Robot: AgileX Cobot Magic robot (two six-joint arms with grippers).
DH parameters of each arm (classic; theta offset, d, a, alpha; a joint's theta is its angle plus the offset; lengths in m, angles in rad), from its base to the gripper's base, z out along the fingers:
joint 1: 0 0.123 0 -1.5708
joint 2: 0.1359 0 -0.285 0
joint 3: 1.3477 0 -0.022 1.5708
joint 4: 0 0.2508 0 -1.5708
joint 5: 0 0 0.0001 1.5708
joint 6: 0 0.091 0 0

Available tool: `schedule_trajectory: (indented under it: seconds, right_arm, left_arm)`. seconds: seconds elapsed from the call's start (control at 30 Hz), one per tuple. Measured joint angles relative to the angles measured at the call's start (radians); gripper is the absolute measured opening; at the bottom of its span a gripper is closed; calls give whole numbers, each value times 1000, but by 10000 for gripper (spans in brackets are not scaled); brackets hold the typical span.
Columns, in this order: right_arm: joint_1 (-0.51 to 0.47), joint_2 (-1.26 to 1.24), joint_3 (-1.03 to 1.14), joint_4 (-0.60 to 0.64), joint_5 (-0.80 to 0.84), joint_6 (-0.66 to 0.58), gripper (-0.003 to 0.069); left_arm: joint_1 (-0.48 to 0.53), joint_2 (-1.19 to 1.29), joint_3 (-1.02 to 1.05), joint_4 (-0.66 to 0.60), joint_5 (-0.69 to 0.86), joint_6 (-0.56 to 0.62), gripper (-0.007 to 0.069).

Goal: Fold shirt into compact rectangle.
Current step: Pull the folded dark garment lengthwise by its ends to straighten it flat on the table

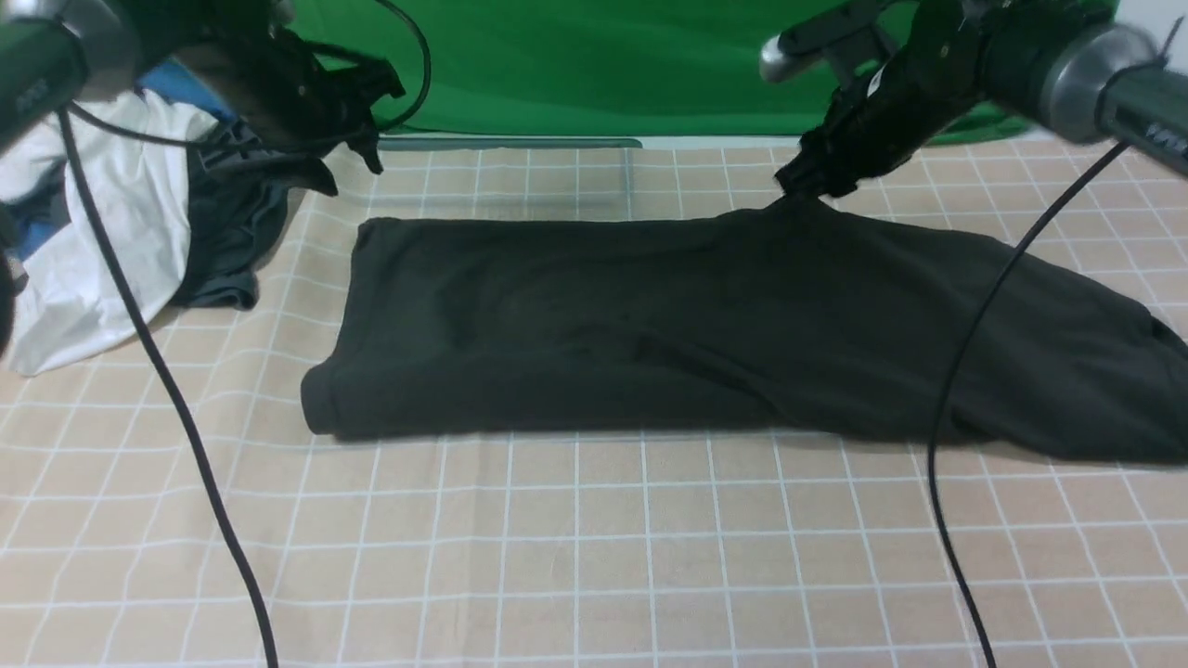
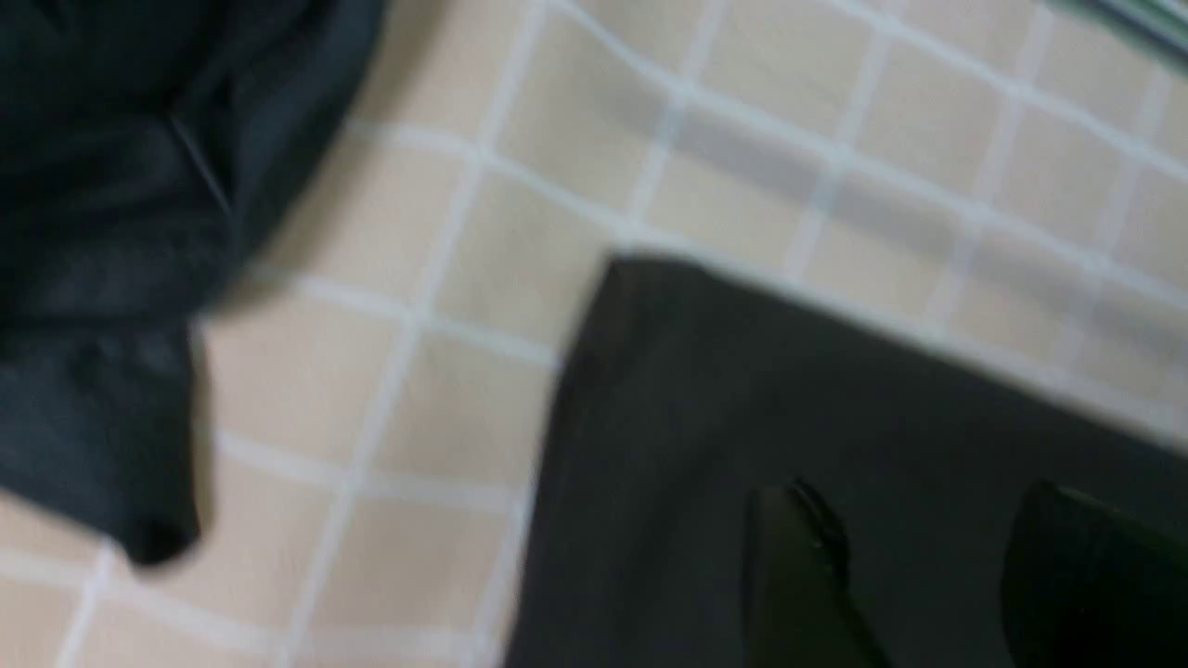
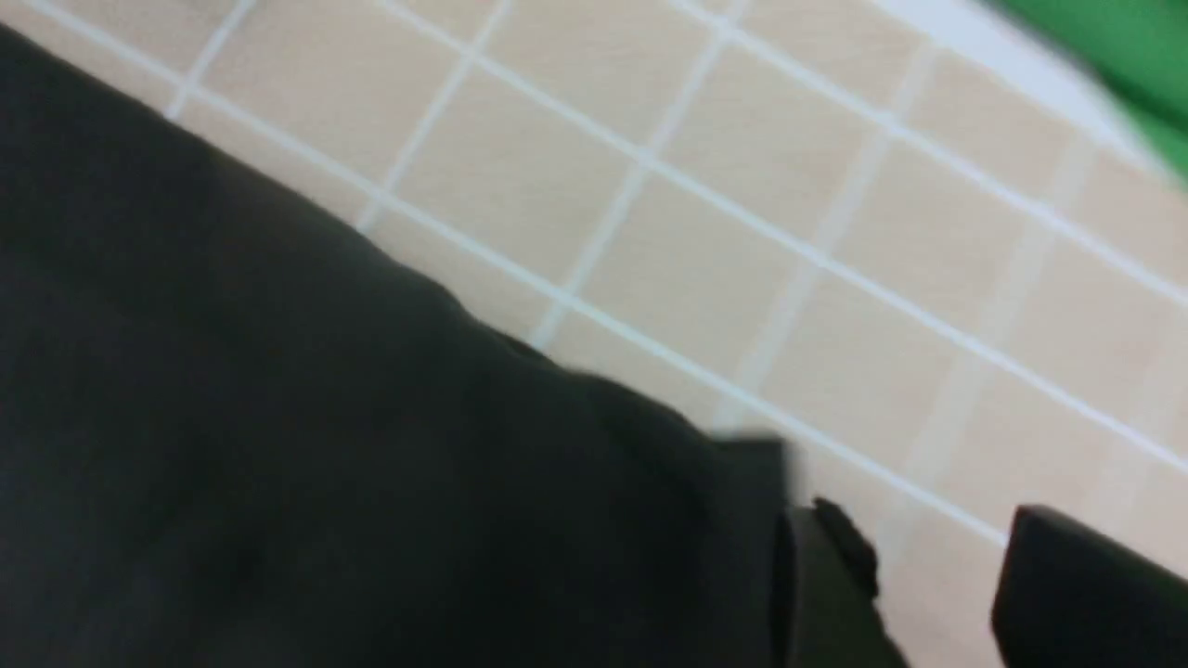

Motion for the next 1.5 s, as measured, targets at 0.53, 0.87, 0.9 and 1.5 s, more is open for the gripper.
schedule_trajectory:
  seconds: [0.53, 0.87, 0.9, 1.5]
  right_arm:
    - [-313, -197, 107, 28, 437, 104, 45]
    - [-446, -191, 312, 40, 332, 108, 403]
    - [-451, -181, 317, 40, 286, 108, 436]
    - [-452, -61, 319, 158, 131, 50, 50]
  left_arm:
    - [-232, -141, 444, -22, -14, 125, 11]
    - [-250, -116, 504, -12, -79, 126, 12]
    - [-250, -116, 504, -11, -82, 126, 12]
    - [-250, -116, 504, -11, -85, 127, 13]
